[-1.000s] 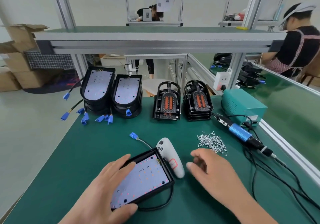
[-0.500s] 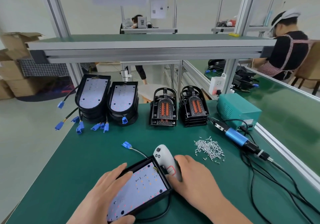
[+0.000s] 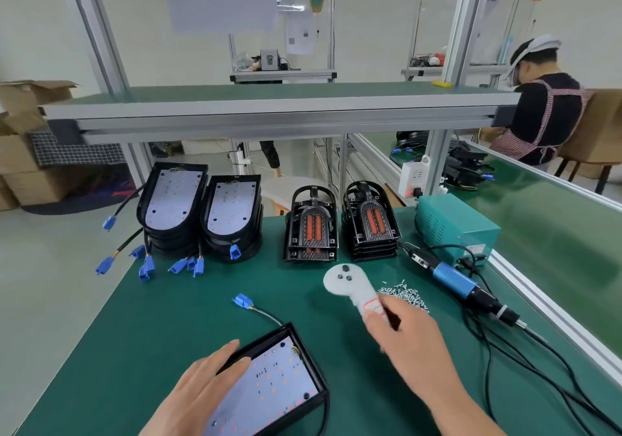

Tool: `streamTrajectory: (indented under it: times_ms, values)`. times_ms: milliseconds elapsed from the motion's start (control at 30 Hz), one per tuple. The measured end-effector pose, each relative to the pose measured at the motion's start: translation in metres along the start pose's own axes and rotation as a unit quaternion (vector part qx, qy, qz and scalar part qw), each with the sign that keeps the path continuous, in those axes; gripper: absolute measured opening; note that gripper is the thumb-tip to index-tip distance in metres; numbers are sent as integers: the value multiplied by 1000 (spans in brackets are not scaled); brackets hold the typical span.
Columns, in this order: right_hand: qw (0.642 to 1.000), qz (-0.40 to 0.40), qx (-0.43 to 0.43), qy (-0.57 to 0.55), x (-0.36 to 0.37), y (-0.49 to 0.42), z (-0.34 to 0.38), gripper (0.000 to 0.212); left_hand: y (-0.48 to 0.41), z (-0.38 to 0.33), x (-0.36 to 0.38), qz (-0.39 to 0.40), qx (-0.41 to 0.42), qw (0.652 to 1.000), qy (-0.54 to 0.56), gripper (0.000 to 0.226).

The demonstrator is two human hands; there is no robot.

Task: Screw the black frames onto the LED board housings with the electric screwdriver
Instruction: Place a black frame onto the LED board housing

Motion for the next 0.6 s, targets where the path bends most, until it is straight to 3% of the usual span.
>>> streamTrajectory:
  times_ms: [167, 367, 500, 600]
  values:
    - [995, -99, -8, -19, -57, -28, -5, 16, -3, -10, 1, -29, 8, 999, -16, 65]
    - [980, -198, -8, -10, -118, -60, -14, 29, -10, -6, 1, -63, -19, 998, 22, 56]
    - [978, -207, 9, 10, -142, -73, -38, 35, -9, -3, 5, -57, -14, 998, 24, 59]
    - [983, -174, 22, 56, -155, -79, -55, 29, -10, -5, 3, -58, -10, 998, 32, 59]
Point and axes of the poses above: each hand's wrist, its own y-axis away from the middle knuckle, its own x-axis out of the palm, z = x × y, the point moved 9 cm from there along -y, towards the middle knuckle
